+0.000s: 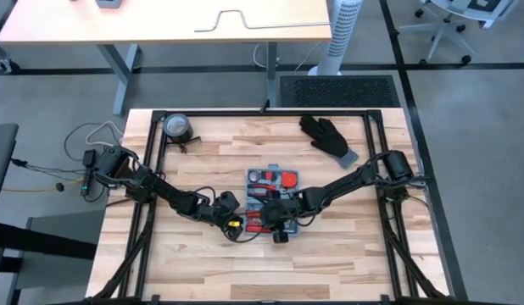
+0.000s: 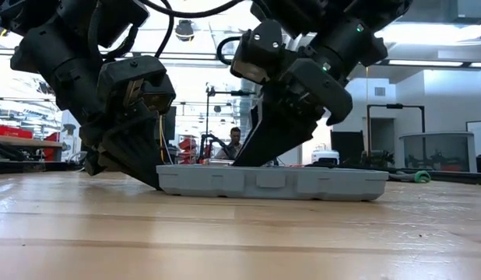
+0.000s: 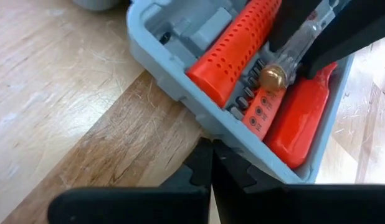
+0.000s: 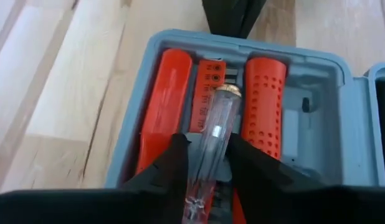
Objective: Prefit tool cases
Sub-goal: Put the transparent screwdriver into the gray toolbox
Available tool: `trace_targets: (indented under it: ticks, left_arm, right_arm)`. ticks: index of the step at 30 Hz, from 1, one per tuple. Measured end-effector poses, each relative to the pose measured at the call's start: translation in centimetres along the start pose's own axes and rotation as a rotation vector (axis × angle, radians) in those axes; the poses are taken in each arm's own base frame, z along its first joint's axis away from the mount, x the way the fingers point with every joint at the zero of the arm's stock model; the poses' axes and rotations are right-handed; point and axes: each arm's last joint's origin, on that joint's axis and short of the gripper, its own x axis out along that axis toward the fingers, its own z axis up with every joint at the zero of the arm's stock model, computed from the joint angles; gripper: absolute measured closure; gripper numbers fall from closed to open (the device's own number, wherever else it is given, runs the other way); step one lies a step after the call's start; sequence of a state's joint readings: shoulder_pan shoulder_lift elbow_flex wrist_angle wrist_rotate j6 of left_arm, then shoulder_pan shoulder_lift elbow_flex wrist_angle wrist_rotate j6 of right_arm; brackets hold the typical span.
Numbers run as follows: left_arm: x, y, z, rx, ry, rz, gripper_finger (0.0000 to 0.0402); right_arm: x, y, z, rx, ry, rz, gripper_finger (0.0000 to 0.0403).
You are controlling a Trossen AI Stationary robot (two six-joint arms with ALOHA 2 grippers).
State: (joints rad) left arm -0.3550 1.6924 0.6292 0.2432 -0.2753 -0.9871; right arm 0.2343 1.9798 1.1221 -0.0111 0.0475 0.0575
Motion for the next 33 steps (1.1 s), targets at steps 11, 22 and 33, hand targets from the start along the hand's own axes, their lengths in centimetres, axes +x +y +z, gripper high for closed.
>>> trace_targets:
  ticks: [11, 22, 33]
  left_arm:
    - [0.0, 0.0, 0.0, -0.002, -0.014, 0.01, 0.0401]
    - [0.0, 0.0, 0.0, 0.0, -0.014, 0.012, 0.0401]
    - [0.0, 0.1, 0.0, 0.01, -0.019, 0.019, 0.0401]
  right_arm:
    - [0.5, -0.1, -1.1, 0.136, 0.087, -0.06, 0.036]
    - [-2.6, 0.2, -0.3, 0.143, 0.107, -0.064, 0.036]
    - [-4.0, -0.3, 0.5, 0.146, 0.072, -0.063, 0.036]
